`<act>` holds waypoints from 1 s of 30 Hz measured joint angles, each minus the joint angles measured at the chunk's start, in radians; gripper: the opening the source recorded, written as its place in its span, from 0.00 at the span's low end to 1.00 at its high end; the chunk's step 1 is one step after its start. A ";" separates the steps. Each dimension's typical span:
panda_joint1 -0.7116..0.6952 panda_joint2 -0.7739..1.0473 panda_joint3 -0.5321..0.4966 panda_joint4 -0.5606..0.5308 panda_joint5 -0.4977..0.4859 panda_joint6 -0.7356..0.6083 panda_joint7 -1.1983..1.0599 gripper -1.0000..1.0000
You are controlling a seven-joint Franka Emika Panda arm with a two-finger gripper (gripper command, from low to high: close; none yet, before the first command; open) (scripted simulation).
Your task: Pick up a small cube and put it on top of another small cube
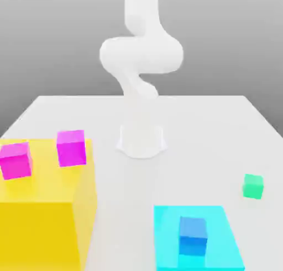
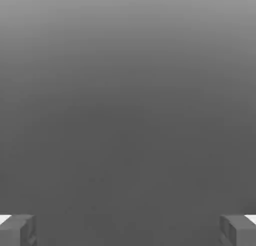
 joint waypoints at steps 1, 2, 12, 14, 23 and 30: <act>0.029 0.038 0.009 -0.018 0.009 0.022 -0.024 0.50; 0.056 0.075 0.018 -0.036 0.018 0.044 -0.046 0.50; 0.299 0.426 0.147 -0.203 0.068 0.250 -0.240 0.50; 0.339 0.496 0.182 -0.237 0.065 0.291 -0.269 0.50; 0.538 0.822 0.265 -0.373 -0.125 0.482 -0.264 0.50; 0.662 1.034 0.108 -0.337 -0.290 0.643 -0.147 0.00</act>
